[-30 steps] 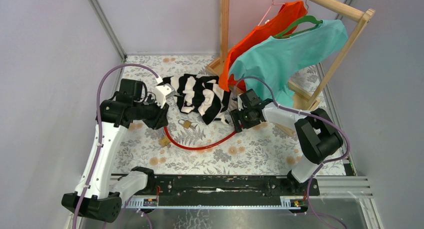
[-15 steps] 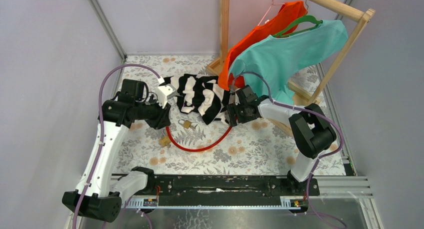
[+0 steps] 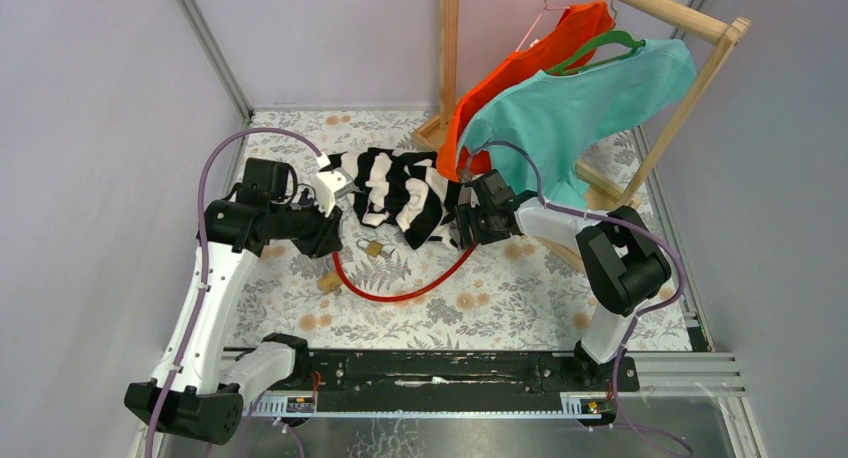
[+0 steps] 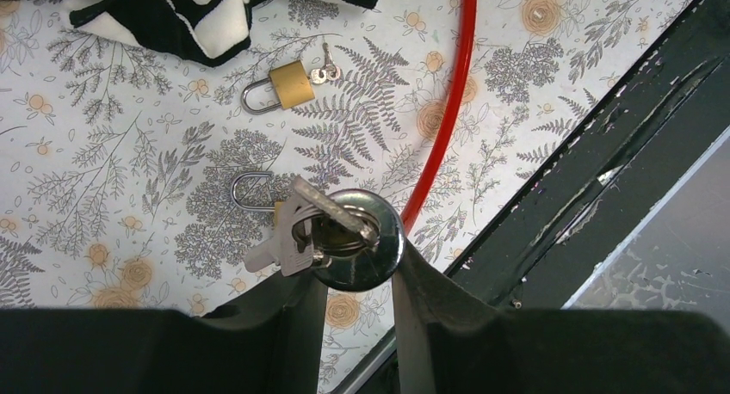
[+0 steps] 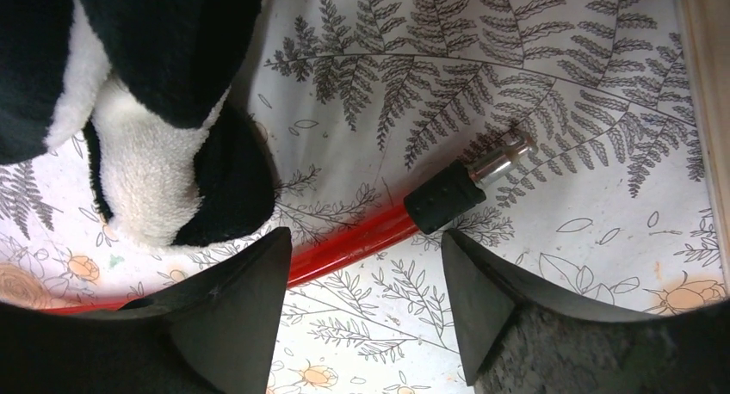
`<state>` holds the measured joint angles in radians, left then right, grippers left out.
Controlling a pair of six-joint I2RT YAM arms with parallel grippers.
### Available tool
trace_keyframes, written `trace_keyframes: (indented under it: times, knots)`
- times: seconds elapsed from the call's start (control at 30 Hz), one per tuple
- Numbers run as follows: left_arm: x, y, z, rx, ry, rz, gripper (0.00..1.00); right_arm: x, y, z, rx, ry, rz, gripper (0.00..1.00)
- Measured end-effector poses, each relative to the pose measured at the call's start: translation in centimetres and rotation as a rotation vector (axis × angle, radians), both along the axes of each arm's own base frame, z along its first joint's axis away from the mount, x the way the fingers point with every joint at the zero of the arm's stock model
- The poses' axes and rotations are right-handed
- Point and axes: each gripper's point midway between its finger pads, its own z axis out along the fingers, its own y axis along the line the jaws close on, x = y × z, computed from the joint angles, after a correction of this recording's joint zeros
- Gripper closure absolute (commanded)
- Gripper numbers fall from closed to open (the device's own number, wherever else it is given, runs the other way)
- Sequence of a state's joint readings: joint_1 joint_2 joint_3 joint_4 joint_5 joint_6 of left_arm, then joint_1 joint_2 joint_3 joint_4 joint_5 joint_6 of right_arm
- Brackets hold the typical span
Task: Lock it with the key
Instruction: Lock the lock.
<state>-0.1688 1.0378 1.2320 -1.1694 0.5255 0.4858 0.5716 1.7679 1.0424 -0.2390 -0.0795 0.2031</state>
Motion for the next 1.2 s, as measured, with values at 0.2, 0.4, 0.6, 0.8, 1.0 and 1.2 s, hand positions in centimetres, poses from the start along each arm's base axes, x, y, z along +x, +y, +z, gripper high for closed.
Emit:
trace_keyframes:
  times: [0.2,0.4,0.6,0.8,1.0,1.2]
  knots:
    - [0.1,-0.2,0.1,-0.008,-0.006,-0.008,1.00,0.6,-0.1,-0.3,-0.022,-0.013,-0.014,0.36]
    - [0.1,-0.5,-0.2,-0.023,-0.007,-0.019,1.00,1.5,-0.2,-0.6,-0.060,-0.039,-0.006,0.49]
    - [0.6,-1.3,0.1,-0.064,-0.031,-0.040,1.00,2.1,-0.6,-0.7,-0.099,-0.069,0.005,0.64]
    - [0.9,-2.2,0.5,-0.108,-0.049,-0.070,1.00,2.5,-1.0,-0.8,-0.123,-0.093,0.013,0.77]
    - [1.5,-3.1,-0.7,-0.145,-0.037,-0.088,1.00,2.5,-1.1,-0.7,-0.119,-0.126,0.026,0.90]
    - [2.5,-3.9,-2.1,-0.177,-0.020,-0.087,1.00,1.4,-2.0,-0.6,-0.134,-0.135,0.053,1.00]
